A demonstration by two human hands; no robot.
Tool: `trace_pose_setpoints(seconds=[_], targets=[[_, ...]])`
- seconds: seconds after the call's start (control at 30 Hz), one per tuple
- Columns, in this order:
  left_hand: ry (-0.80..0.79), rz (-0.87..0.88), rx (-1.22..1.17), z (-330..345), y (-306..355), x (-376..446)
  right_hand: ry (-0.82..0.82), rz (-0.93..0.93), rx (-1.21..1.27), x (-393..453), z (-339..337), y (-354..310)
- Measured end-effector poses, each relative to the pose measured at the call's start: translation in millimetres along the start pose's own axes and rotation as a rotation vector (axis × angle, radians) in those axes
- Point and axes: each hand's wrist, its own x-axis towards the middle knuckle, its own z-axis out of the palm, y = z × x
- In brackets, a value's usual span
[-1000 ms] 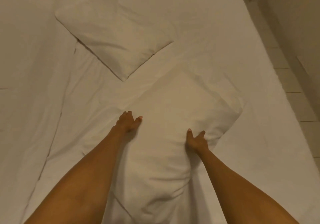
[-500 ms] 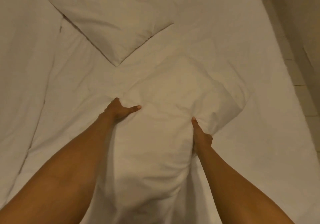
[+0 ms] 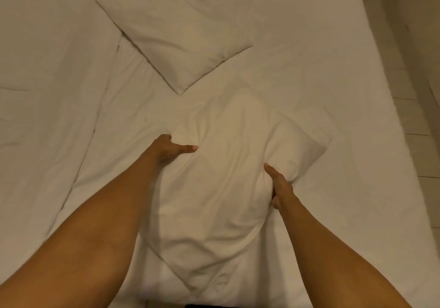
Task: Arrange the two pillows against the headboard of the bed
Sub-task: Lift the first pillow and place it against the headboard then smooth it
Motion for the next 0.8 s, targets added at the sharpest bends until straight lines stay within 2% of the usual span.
trace_pose_setpoints(seconds=[0.13,0.33,0.8], targets=[[0.030,0.035,-0.071,-5,1,-35,-0.036,-0.010,-0.011,-24,-3,-5],[0.094,0.087,-0.241,-14,-8,-112,-0.044,-0.123,-0.085,-73,-4,-29],[0.482,0.078,-0.499,-87,-64,-333,-0.442,-0.380,-0.258,-267,35,-46]])
